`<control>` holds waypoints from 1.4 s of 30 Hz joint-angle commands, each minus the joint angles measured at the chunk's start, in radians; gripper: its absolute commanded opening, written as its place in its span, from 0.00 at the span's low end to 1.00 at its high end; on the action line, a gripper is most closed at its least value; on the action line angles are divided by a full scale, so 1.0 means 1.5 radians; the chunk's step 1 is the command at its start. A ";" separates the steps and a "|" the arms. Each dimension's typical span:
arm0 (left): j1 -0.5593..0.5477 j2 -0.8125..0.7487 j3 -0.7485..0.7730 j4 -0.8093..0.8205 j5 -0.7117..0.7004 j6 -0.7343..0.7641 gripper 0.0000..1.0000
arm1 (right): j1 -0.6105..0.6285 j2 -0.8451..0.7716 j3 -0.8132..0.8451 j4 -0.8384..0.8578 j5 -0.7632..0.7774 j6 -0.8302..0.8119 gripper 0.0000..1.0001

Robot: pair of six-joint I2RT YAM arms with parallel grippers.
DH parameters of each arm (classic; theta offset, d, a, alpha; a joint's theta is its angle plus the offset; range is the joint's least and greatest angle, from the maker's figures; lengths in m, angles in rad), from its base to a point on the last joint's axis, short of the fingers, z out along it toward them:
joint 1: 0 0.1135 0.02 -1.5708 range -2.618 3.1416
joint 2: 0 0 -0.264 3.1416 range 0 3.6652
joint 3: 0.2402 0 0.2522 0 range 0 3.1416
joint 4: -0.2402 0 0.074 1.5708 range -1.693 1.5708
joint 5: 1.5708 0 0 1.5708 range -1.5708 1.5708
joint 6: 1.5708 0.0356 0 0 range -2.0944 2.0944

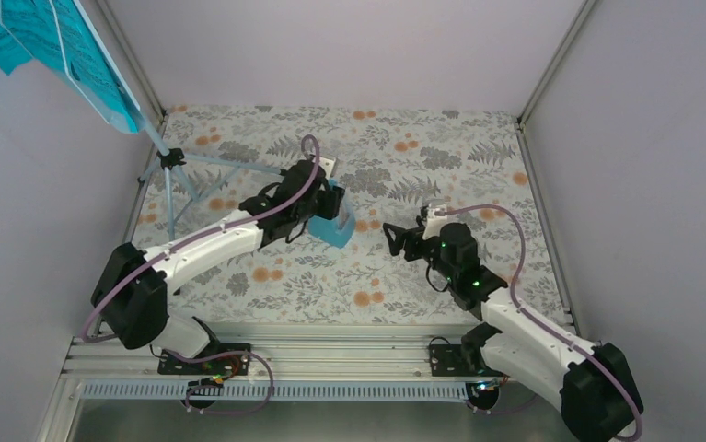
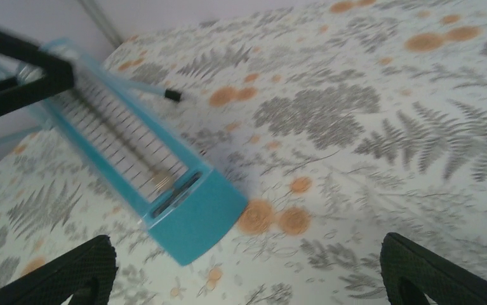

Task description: Pack up the instrument practice props

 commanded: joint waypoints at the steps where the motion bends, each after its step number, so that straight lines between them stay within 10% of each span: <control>1: -0.042 0.025 0.040 0.001 -0.064 -0.030 0.64 | 0.064 0.027 -0.018 0.045 0.023 -0.012 0.98; 11: -0.037 -0.060 0.043 -0.009 -0.004 0.044 0.99 | 0.199 0.235 -0.025 0.230 0.031 0.010 0.98; 31: 0.132 -0.172 -0.035 0.038 0.015 0.276 1.00 | 0.159 0.585 0.146 0.215 0.186 0.071 0.84; 42: 0.131 -0.170 -0.025 0.025 0.028 0.268 1.00 | 0.106 0.501 0.050 0.364 -0.037 -0.080 1.00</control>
